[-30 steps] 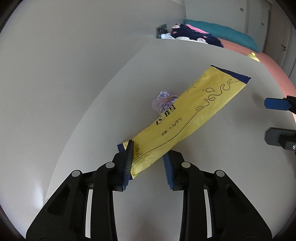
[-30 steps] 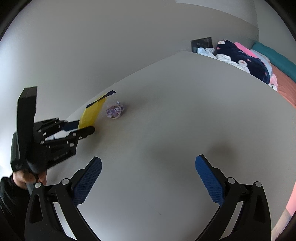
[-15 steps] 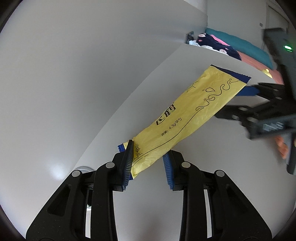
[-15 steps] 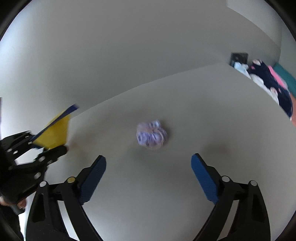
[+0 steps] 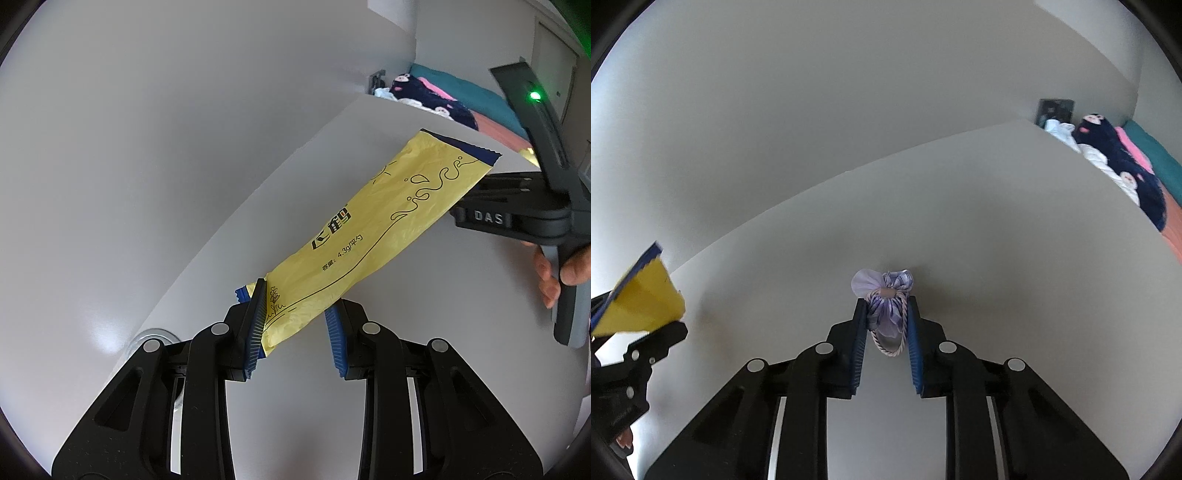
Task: Collect trash
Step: 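Carry the yellow packet and lilac pouch over the black bin and open both grippers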
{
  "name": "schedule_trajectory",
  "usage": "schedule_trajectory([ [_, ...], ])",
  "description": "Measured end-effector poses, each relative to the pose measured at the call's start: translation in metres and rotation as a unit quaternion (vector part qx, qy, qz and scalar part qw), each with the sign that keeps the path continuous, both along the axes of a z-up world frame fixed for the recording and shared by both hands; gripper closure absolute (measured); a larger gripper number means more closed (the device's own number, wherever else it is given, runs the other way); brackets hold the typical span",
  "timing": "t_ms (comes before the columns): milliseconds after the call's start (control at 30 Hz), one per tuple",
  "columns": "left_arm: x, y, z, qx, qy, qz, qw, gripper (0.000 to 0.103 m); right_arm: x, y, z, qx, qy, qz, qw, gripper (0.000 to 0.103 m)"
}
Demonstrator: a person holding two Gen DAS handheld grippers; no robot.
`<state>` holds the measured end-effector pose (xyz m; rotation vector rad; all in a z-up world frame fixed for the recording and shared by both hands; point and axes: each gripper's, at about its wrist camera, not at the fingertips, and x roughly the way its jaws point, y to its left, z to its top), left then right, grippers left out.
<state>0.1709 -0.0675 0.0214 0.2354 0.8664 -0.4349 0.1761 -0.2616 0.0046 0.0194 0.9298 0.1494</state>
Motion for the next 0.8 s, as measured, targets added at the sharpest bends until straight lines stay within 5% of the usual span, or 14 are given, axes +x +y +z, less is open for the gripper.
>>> schedule_trajectory([
  [433,-0.059,-0.080,0.035,-0.035,-0.010,-0.047,0.9982,0.072,-0.107,-0.083,0.054,0.021,-0.053,-0.056,0.997,0.081],
  [800,-0.145,-0.169,0.050,-0.058,-0.003,-0.110,0.9922,0.072,-0.216,-0.173,0.069,0.045,-0.085,-0.129,0.987,0.081],
])
